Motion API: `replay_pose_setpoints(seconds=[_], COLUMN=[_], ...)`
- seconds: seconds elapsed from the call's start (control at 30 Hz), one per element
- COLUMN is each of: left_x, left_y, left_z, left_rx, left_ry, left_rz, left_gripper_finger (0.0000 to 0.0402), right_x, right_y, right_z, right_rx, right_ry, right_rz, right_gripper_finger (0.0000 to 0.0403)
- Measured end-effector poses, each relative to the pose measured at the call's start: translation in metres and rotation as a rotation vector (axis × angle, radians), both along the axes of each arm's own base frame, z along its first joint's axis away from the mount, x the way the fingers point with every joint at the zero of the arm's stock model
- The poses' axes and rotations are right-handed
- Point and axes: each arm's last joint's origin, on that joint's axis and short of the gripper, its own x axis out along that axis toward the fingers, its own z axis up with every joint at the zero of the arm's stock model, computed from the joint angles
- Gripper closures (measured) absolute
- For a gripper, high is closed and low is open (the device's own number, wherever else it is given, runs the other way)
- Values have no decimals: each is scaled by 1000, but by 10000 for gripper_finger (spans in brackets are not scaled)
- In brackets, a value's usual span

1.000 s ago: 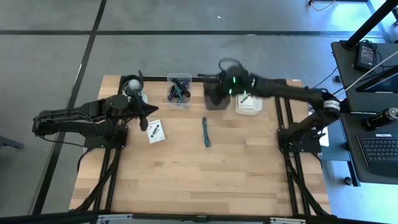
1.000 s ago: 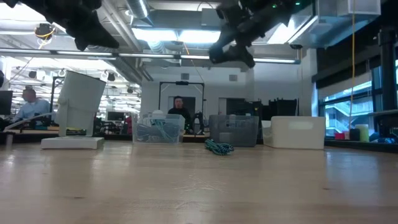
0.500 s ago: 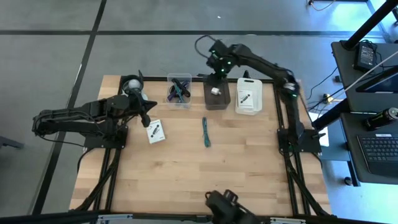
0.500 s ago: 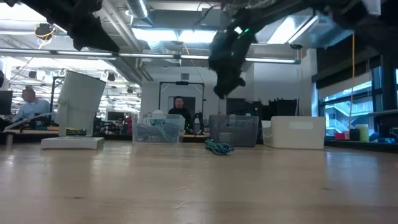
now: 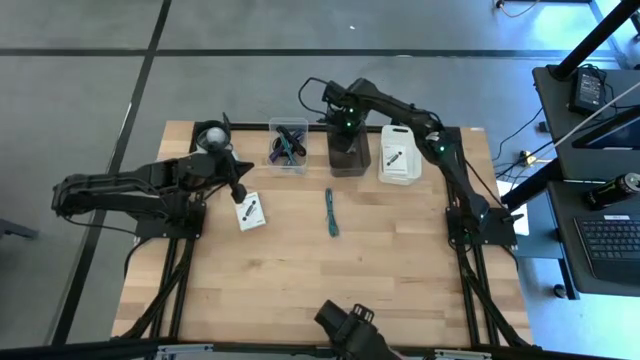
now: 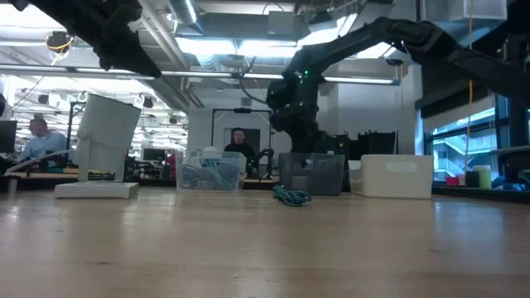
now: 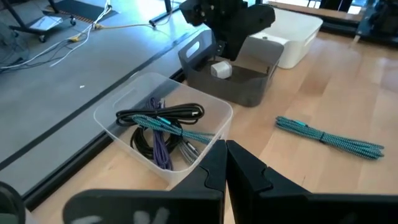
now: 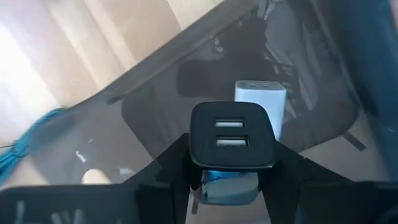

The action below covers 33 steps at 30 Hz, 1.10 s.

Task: Pick and place items into bin
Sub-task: Put the black charger adapter into the black bin

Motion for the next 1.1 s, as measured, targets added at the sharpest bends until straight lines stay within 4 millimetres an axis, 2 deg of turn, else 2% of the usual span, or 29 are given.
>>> replay_pose_setpoints(seconds=[0.37,0.73,0.87,0.93,1.1], left_x=[5,5,5,5,5], left_y=[1,1,1,1,1], left_z=[-4,-4,-4,-4,-4], left_rx=[-45,-62,-76,-76,-77], left_ry=[-1,-13,-23,-23,-23], left_rz=[34,43,51,50,49], left_gripper_finger=[400,400,400,400,400], right_x=[20,25,25,25,25], right_y=[18,24,23,23,23], right_z=[-29,-30,-30,-30,-30], right_rx=[-6,-48,-64,-72,-72], right_ry=[68,82,97,103,104], right_rz=[80,93,91,90,92], right_gripper_finger=[262,259,212,200,217])
